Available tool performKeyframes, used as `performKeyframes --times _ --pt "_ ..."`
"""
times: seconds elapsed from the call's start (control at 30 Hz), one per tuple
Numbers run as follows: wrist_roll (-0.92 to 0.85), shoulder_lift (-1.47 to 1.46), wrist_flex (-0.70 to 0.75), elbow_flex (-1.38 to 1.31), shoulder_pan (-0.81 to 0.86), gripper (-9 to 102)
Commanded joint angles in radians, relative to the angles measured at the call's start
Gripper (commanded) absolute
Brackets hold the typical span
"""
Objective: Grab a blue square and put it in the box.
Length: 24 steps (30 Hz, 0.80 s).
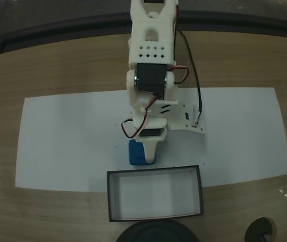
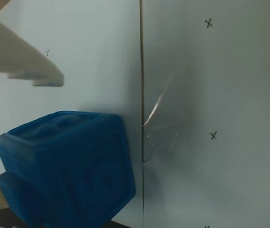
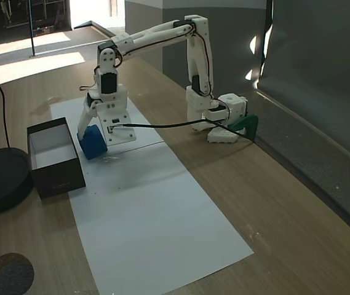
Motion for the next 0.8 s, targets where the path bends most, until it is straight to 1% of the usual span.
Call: performKeyframes --times 0.0,0.07,0.2,0.23,0.33,0.4,0.53,0.77 --pt "-0.005 -0.020 0.005 -0.049 0.003 31" --pt "-0.005 -0.049 0.003 -0.063 0.005 31" --pt "0.003 -0.106 0.003 -0.094 0.011 20" --pt "0.005 -0.112 0.003 -0.098 0.017 19" --pt "-0.003 -0.117 0.003 -0.100 0.037 22" --pt "-0.005 -0.117 0.003 -0.100 0.049 21" --pt "-0.014 -0.120 0.003 -0.100 0.051 8" --pt "-0.031 -0.114 0.005 -0.098 0.057 6"
